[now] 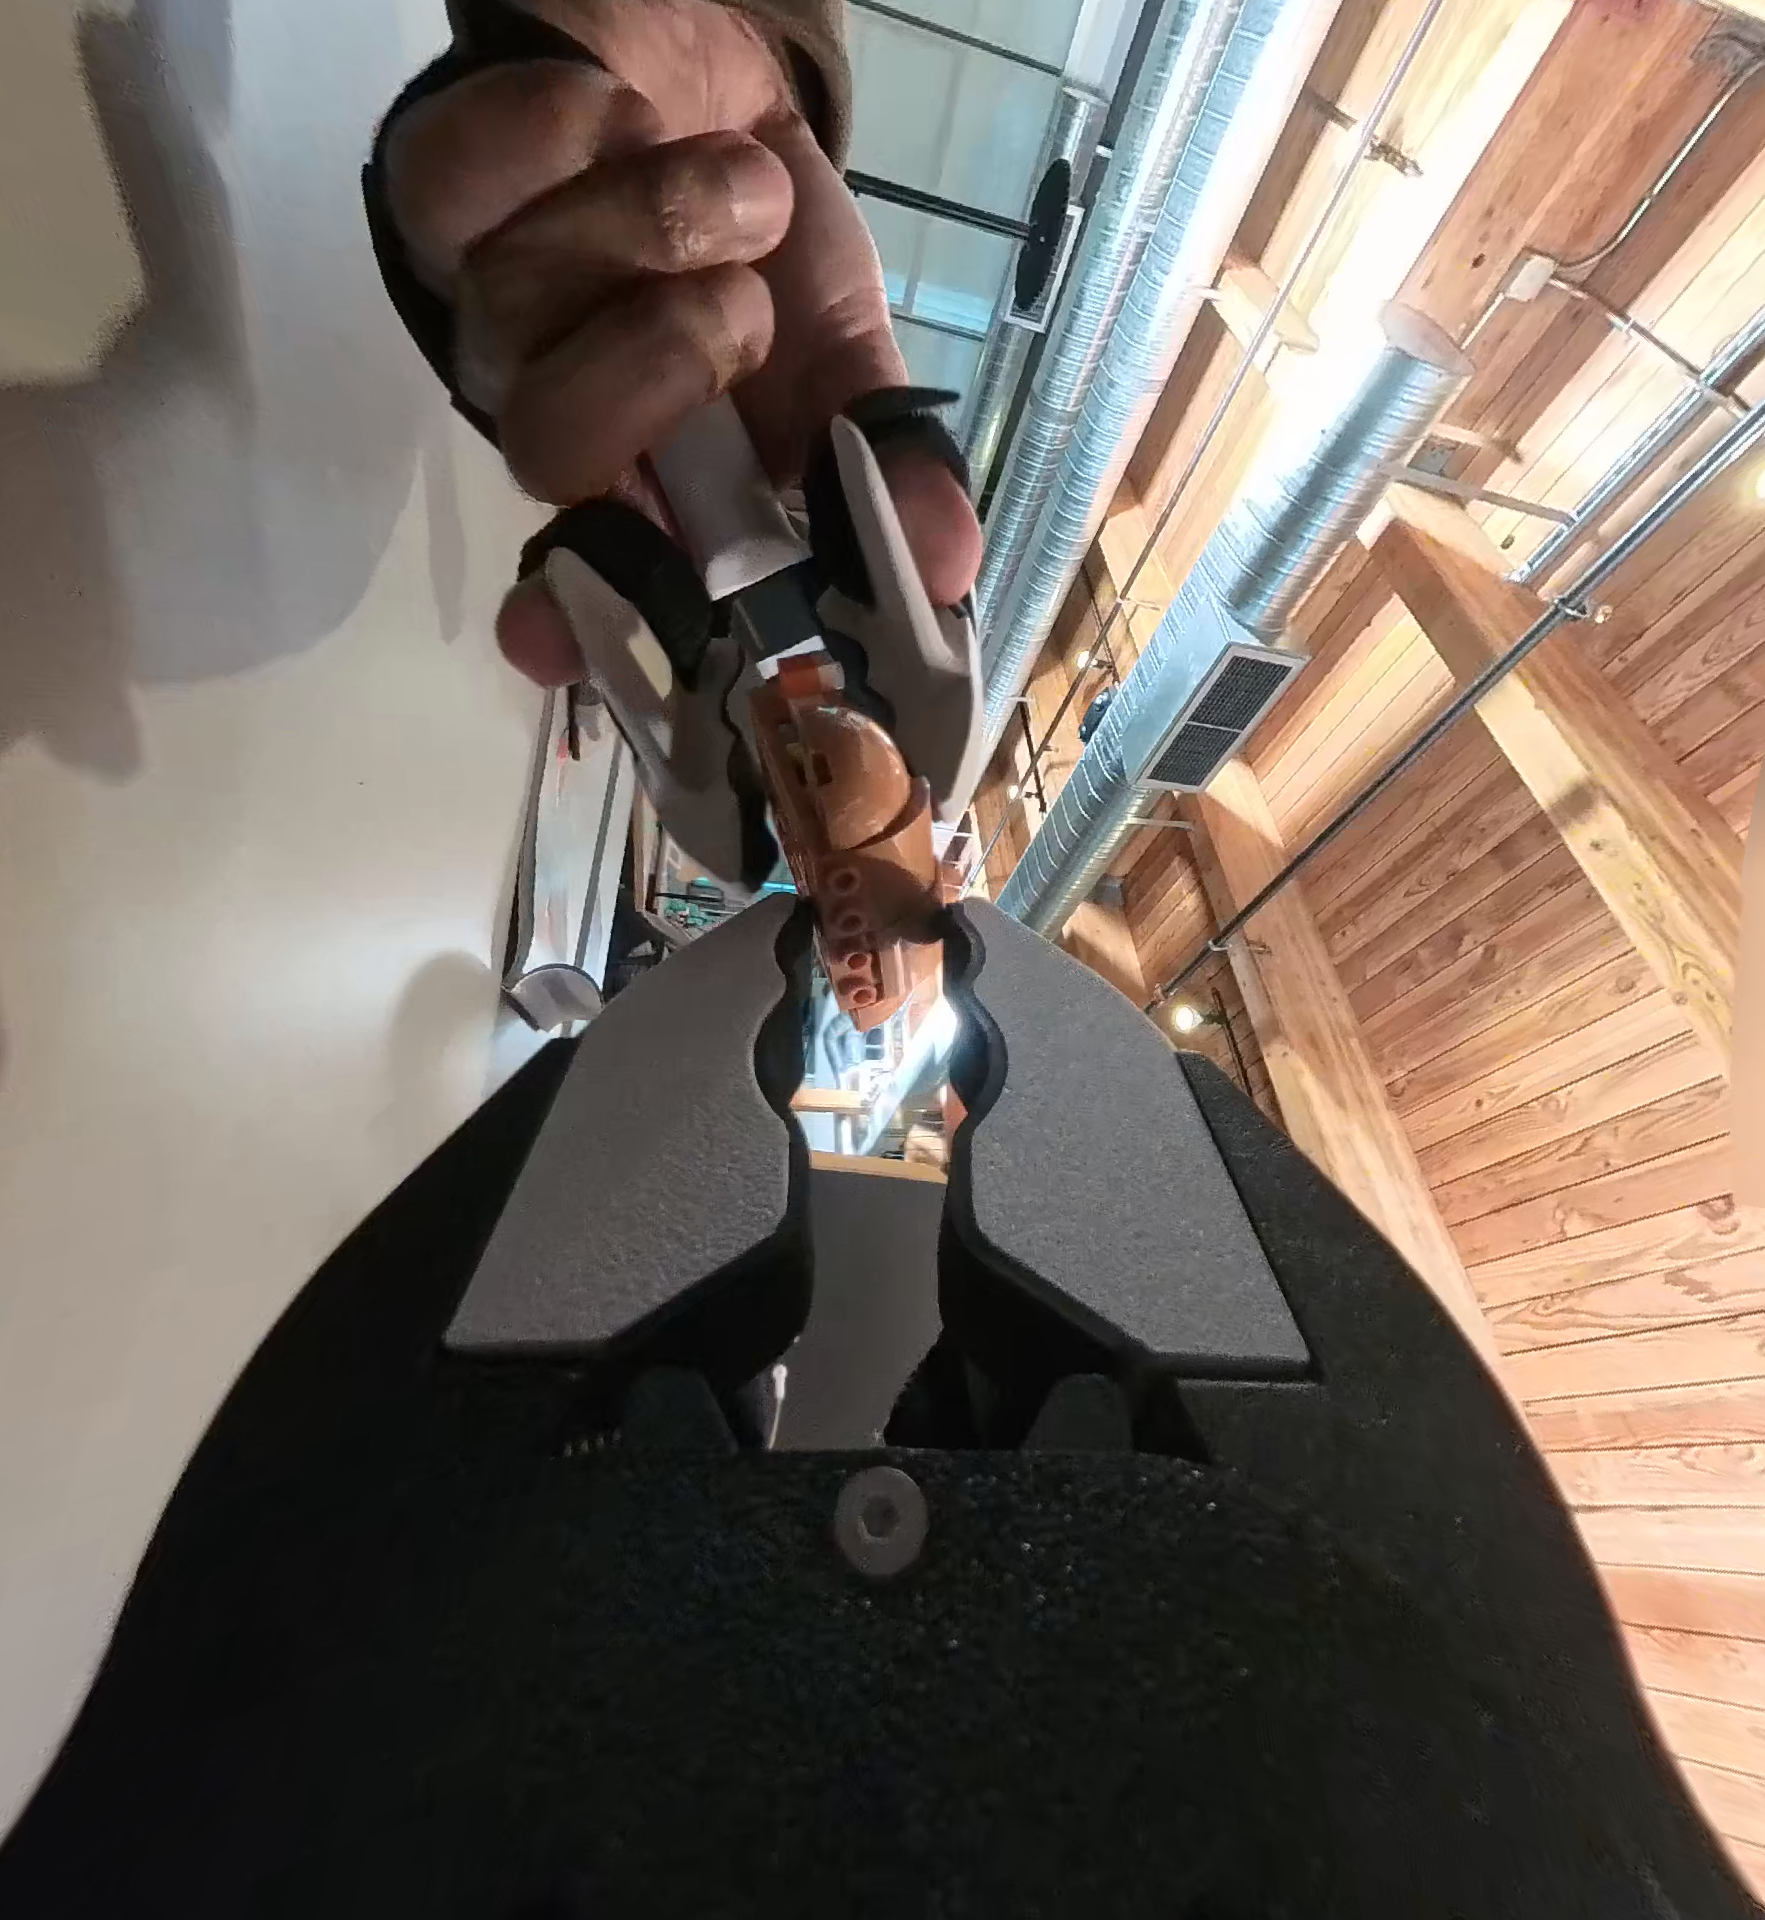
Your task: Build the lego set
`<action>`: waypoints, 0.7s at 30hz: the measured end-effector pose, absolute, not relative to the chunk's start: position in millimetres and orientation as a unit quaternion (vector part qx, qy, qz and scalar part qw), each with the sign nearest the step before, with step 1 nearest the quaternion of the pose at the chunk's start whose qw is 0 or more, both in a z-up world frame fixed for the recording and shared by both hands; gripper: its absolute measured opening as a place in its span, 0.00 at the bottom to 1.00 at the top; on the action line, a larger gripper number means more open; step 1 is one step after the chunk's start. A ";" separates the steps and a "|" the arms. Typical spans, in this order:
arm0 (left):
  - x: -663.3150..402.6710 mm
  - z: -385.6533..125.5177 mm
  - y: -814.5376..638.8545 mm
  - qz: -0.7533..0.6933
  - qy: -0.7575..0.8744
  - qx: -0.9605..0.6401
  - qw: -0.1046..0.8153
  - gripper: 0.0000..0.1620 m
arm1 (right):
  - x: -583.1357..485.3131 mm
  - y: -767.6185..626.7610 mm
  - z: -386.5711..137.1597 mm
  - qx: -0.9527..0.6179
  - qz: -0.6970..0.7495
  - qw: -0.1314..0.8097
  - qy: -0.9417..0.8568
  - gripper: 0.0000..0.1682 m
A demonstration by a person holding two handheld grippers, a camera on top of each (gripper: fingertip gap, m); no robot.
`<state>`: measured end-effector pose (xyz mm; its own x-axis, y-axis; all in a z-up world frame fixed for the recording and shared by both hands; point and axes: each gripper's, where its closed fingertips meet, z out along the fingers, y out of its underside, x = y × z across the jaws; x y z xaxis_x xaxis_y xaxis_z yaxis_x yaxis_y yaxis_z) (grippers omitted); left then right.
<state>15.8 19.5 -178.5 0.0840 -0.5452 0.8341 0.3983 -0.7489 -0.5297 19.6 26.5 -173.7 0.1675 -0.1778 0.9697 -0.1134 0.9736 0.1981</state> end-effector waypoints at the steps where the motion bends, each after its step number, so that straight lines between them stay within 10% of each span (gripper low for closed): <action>1: 15.4 -178.4 20.0 -0.676 0.053 -0.646 0.350 0.18 | 19.7 26.2 -173.0 0.115 -0.024 0.757 -0.643 0.14; 21: 18.2 -169.9 17.5 -0.707 0.032 -0.586 0.395 0.15 | 22.0 22.5 -164.7 0.104 0.004 0.771 -0.628 0.15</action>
<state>18.2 17.5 -169.9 -0.0013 -0.5968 0.8024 0.5212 -0.6852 -0.5088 22.0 22.5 -164.7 0.2108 -0.1244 0.9696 -0.1360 0.9785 0.1551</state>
